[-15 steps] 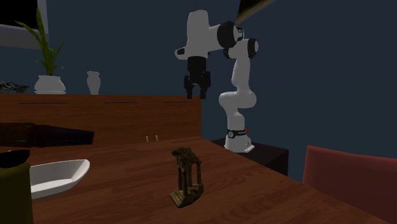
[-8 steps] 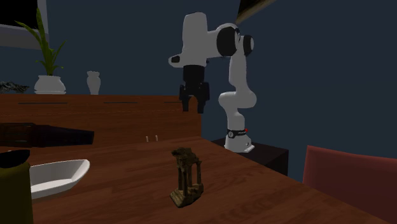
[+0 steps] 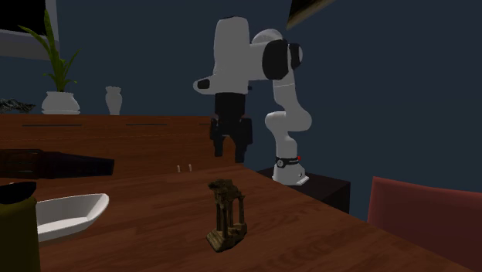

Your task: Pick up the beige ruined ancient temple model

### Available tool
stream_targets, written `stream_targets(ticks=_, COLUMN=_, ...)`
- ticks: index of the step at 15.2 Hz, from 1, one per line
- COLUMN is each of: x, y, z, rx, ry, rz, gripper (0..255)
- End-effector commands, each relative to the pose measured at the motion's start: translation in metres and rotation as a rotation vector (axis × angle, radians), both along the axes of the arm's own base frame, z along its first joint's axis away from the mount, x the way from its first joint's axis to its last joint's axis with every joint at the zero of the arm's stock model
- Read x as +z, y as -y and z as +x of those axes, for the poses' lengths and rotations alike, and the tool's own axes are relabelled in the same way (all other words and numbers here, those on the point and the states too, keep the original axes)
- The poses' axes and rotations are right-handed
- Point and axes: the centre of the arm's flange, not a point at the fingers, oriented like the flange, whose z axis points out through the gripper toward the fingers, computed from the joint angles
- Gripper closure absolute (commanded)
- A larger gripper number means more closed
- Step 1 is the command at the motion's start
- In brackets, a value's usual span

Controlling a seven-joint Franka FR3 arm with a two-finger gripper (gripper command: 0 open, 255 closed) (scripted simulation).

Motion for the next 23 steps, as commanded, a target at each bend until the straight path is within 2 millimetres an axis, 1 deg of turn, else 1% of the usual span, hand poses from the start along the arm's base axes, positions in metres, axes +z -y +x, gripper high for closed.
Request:
stream_targets(ticks=1, x=-0.017, y=-0.014, z=0.017, rx=0.003, ry=0.001, rz=0.0, gripper=0)
stream_targets(ticks=3, x=-0.028, y=-0.025, z=0.031, rx=0.006, ry=0.003, rz=0.001, gripper=0)
stream_targets(ticks=10, x=-0.065, y=-0.025, z=0.031, rx=0.006, ry=0.003, rz=0.001, gripper=0)
stream_targets(ticks=12, x=-0.068, y=-0.025, z=0.031, rx=0.006, ry=0.003, rz=0.001, gripper=0)
stream_targets(ticks=13, x=-0.067, y=-0.025, z=0.031, rx=0.006, ry=0.003, rz=0.001, gripper=255)
stream_targets(ticks=22, x=-0.068, y=-0.025, z=0.031, rx=0.006, ry=0.003, rz=0.001, gripper=255)
stream_targets(ticks=23, x=-0.062, y=-0.025, z=0.031, rx=0.006, ry=0.003, rz=0.001, gripper=255)
